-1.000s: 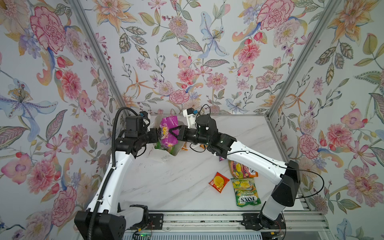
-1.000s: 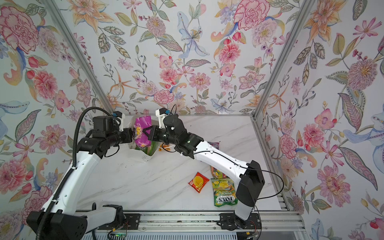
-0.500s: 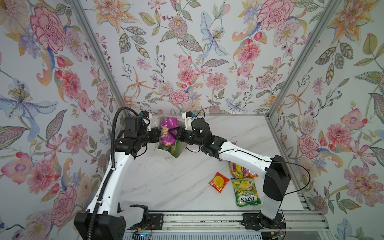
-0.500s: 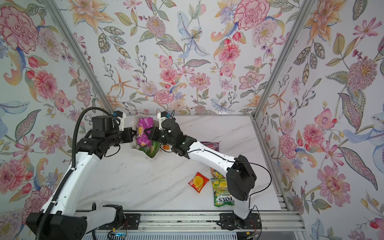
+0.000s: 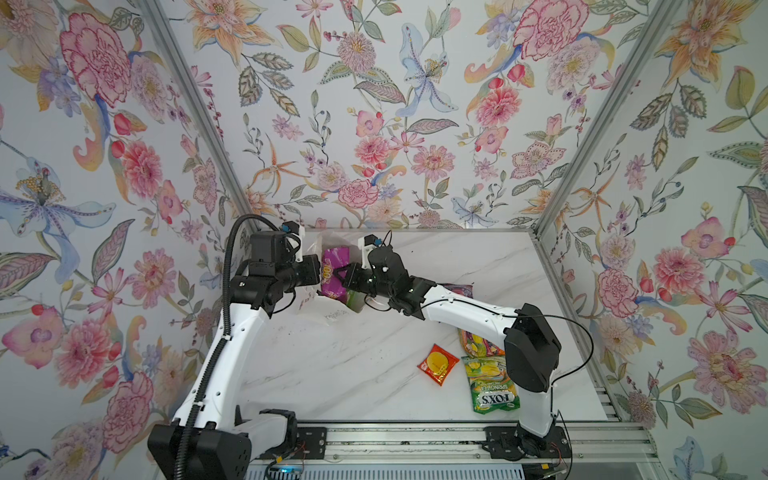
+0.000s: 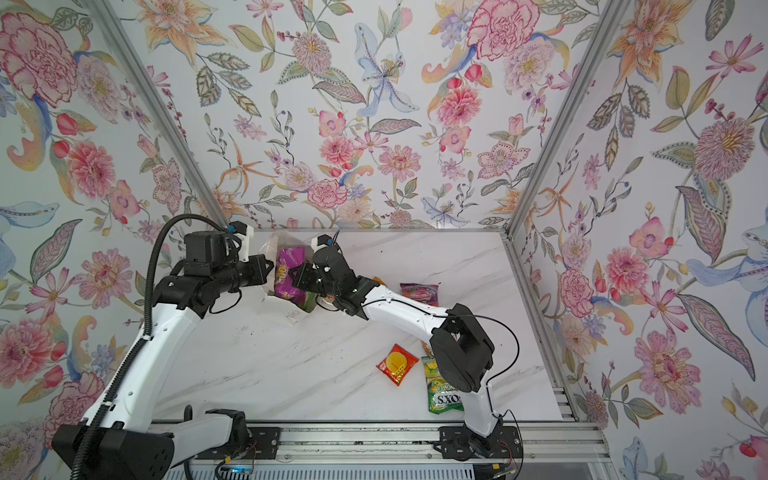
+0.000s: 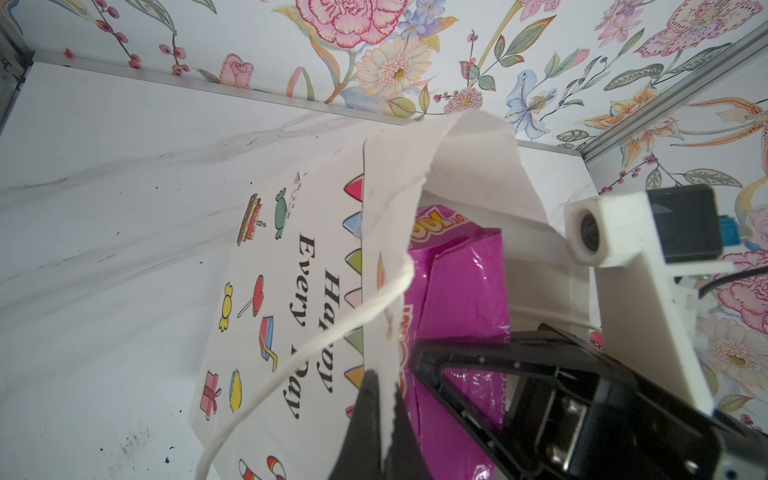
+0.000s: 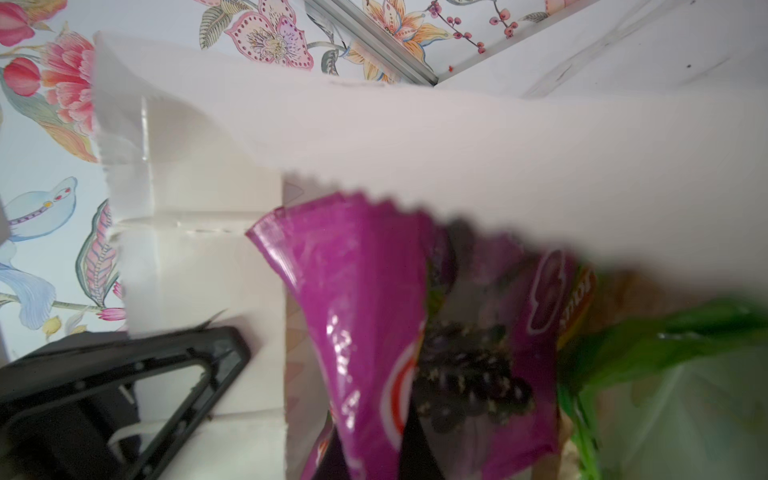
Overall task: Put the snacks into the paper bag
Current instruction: 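Lower the purple candy bag into the paper bag with the right gripper, then open the right gripper and raise it out of the paper bag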
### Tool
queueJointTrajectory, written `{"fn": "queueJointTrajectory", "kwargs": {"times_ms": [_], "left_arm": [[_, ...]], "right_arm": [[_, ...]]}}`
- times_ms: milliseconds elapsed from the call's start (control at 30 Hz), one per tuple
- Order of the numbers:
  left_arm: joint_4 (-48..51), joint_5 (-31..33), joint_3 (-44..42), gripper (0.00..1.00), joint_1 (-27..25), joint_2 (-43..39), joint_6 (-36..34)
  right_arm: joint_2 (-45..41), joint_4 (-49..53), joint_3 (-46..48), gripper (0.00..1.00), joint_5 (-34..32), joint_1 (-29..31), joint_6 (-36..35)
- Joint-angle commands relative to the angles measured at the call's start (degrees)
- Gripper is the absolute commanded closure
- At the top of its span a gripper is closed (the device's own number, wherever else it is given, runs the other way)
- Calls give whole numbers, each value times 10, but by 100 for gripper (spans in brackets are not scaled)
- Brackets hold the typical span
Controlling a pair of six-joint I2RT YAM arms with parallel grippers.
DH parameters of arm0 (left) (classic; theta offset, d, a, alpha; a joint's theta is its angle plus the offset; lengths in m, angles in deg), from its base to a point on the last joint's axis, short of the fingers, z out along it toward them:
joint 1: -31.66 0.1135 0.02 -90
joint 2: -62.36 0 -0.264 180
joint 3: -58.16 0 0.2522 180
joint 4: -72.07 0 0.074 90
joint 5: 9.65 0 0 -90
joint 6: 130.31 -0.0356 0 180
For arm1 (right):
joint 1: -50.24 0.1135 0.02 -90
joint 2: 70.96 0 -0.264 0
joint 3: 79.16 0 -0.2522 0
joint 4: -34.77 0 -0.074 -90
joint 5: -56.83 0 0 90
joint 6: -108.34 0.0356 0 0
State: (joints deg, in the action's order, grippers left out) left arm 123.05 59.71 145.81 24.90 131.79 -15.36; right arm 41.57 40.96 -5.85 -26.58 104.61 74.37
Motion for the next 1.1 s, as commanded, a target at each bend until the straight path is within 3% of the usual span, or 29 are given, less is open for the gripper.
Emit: {"fn": "queueJointTrajectory", "kwargs": {"times_ms": [0, 333, 633, 800, 1067], "left_arm": [[-32, -17, -1, 100, -6, -10, 14], [-35, -16, -3, 100, -6, -8, 14], [-31, 9, -9, 100, -7, -7, 6], [-33, 22, -10, 100, -6, -2, 6], [-30, 33, -3, 100, -6, 6, 3]], "right_arm": [[3, -32, -57, 100, -15, 8, -2], [18, 90, -106, 99, -81, 14, 4], [11, 137, -135, 63, -110, 22, -28], [-5, 152, -139, 55, -124, 26, -48], [-37, 171, -141, 53, -140, 29, -83]]}}
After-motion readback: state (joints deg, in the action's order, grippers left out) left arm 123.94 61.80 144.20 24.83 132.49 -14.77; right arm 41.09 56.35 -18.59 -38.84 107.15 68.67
